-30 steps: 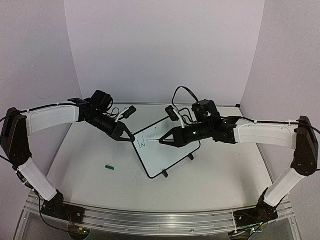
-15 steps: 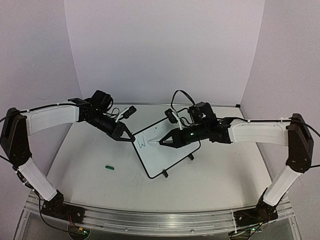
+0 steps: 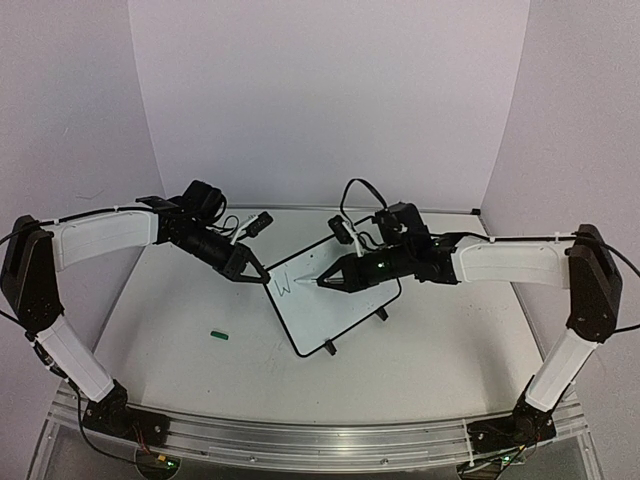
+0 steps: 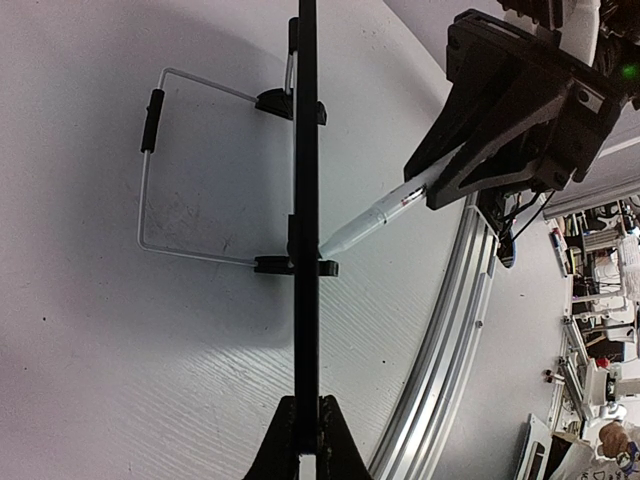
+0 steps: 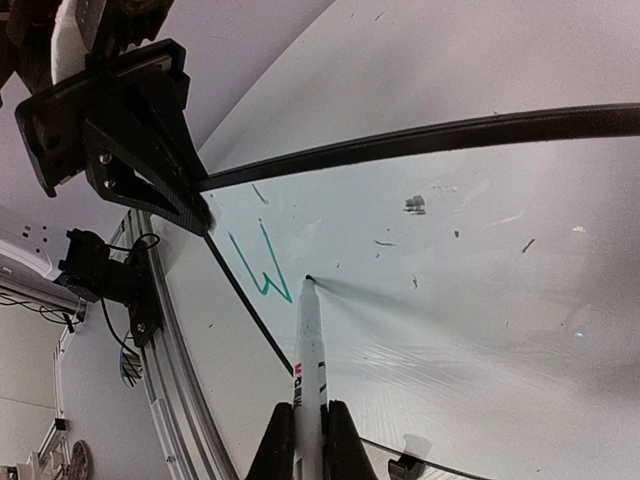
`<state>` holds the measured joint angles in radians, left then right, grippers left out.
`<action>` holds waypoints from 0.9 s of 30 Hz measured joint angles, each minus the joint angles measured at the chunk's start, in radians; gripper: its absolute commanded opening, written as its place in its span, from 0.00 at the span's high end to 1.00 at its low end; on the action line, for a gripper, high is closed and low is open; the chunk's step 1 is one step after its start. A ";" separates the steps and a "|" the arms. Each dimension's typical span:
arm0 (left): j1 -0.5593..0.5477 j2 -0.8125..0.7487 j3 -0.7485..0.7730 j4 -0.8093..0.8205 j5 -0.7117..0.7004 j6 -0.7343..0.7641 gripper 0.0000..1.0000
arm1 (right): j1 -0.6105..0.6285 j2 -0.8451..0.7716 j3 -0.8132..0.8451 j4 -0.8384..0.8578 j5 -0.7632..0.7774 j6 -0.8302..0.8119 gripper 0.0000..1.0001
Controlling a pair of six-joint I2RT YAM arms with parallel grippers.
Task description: Write a sentence on the whiteboard
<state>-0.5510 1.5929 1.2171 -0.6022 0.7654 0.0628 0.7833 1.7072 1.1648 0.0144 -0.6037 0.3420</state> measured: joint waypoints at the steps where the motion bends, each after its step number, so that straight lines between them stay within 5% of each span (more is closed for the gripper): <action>1: 0.000 0.000 0.000 0.000 0.000 0.000 1.00 | 0.000 0.001 0.003 0.000 -0.001 0.000 1.00; 27: 0.000 0.000 0.000 0.000 -0.001 0.000 1.00 | 0.001 0.017 -0.016 0.000 -0.032 -0.001 1.00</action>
<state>-0.5510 1.5929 1.2171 -0.6022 0.7639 0.0628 0.7840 1.7247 1.1488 0.0147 -0.6362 0.3408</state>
